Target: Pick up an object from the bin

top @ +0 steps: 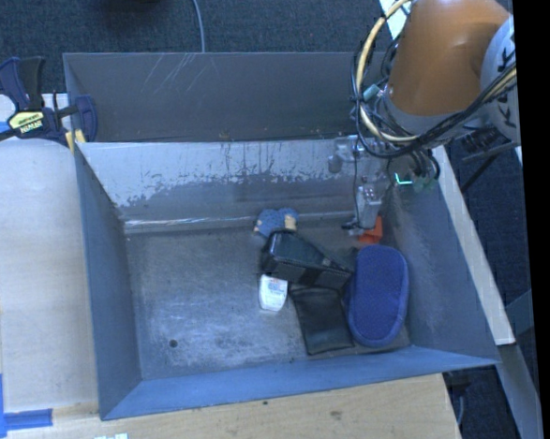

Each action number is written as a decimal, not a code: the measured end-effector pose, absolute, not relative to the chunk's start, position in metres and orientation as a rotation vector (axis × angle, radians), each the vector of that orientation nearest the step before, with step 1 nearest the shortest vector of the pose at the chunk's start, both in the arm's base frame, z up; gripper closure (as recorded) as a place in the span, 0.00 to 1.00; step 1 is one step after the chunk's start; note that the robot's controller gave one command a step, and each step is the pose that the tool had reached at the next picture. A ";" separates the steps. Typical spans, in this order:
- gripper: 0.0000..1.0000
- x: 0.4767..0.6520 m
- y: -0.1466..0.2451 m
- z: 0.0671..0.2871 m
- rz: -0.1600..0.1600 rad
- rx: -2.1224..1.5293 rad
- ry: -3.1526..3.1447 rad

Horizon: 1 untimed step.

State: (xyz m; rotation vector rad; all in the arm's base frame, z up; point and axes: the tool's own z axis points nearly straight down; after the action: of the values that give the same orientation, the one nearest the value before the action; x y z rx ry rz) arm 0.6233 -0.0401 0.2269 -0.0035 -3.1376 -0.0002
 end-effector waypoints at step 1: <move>0.00 0.606 -0.056 0.126 -0.001 0.389 -3.115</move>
Offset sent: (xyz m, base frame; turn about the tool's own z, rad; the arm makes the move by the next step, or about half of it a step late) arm -0.0162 -0.0152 -0.0985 -0.2518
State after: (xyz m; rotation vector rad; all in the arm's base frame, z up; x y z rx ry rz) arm 0.6065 -0.0558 0.1260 0.3892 -3.1155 -0.0009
